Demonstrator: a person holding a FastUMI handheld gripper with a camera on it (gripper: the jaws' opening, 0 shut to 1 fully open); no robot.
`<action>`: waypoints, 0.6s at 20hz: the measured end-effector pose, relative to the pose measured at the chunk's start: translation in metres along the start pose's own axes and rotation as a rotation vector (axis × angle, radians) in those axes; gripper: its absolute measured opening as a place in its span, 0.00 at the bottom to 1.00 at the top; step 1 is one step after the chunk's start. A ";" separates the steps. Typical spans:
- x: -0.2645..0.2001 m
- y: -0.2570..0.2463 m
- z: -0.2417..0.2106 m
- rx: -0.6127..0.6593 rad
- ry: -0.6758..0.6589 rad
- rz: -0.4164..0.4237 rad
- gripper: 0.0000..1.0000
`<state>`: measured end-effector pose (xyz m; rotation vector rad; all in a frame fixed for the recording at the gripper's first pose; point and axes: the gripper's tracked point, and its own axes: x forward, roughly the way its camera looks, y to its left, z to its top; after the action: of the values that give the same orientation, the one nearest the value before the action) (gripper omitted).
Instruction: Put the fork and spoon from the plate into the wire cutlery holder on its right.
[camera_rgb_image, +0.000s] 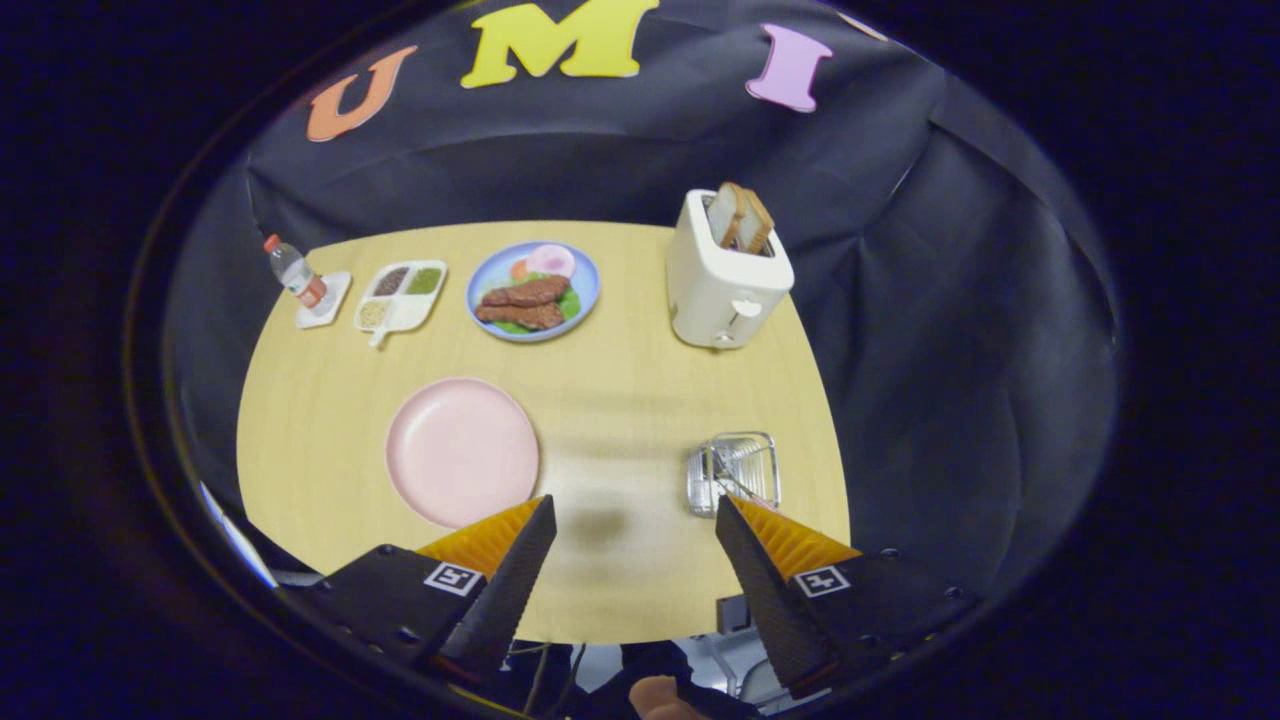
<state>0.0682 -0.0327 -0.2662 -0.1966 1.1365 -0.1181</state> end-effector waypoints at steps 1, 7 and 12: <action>-0.013 0.012 0.006 -0.004 -0.060 0.005 0.97; -0.094 0.049 0.057 0.034 -0.532 0.041 0.96; -0.154 0.058 0.066 0.119 -0.868 0.115 0.96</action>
<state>0.0636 0.0603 -0.1152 -0.0586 0.2727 0.0081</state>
